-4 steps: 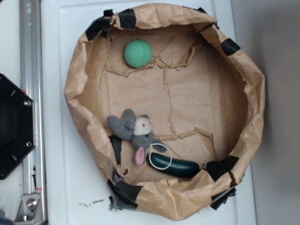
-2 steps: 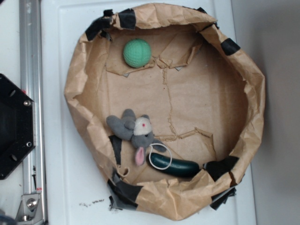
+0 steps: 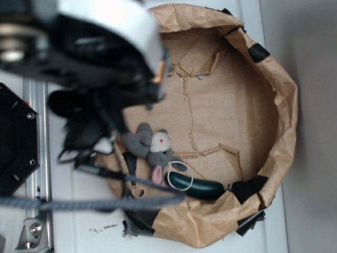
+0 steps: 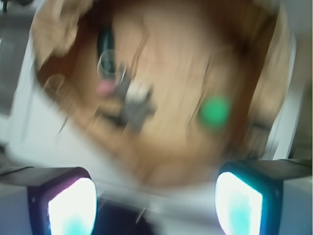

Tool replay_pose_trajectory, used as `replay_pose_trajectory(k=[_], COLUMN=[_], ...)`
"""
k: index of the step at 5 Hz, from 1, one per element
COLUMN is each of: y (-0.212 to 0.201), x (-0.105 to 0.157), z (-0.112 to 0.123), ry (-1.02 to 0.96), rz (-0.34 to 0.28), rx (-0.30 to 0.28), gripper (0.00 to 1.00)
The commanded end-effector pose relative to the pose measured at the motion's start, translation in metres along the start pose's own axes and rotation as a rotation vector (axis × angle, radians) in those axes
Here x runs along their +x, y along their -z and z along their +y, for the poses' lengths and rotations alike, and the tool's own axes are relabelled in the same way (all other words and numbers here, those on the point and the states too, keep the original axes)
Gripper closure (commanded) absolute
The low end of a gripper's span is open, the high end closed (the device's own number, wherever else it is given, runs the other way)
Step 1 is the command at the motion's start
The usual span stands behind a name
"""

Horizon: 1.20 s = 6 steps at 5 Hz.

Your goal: Grab the green ball.

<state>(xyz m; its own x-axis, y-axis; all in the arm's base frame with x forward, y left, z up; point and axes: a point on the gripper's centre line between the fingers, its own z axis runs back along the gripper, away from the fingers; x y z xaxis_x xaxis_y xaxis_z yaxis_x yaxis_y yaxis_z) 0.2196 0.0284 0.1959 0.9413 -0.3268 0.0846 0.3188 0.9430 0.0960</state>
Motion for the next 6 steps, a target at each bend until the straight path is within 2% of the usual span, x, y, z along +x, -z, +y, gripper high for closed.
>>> replay_pose_trajectory(k=[1, 2, 3, 5, 6], y=[0.048, 0.089, 0.113, 0.113, 0.124], x=[0.047, 0.035, 0.019, 0.021, 0.019], z=[-0.003, -0.018, -0.012, 0.037, 0.045], ry=[0.422, 0.686, 0.785, 0.680, 0.682], rz=[0.037, 0.075, 0.134, 0.123, 0.162], rx=[0.149, 0.156, 0.161, 0.091, 0.092], gripper=[0.00, 0.00, 0.00, 0.00, 0.00])
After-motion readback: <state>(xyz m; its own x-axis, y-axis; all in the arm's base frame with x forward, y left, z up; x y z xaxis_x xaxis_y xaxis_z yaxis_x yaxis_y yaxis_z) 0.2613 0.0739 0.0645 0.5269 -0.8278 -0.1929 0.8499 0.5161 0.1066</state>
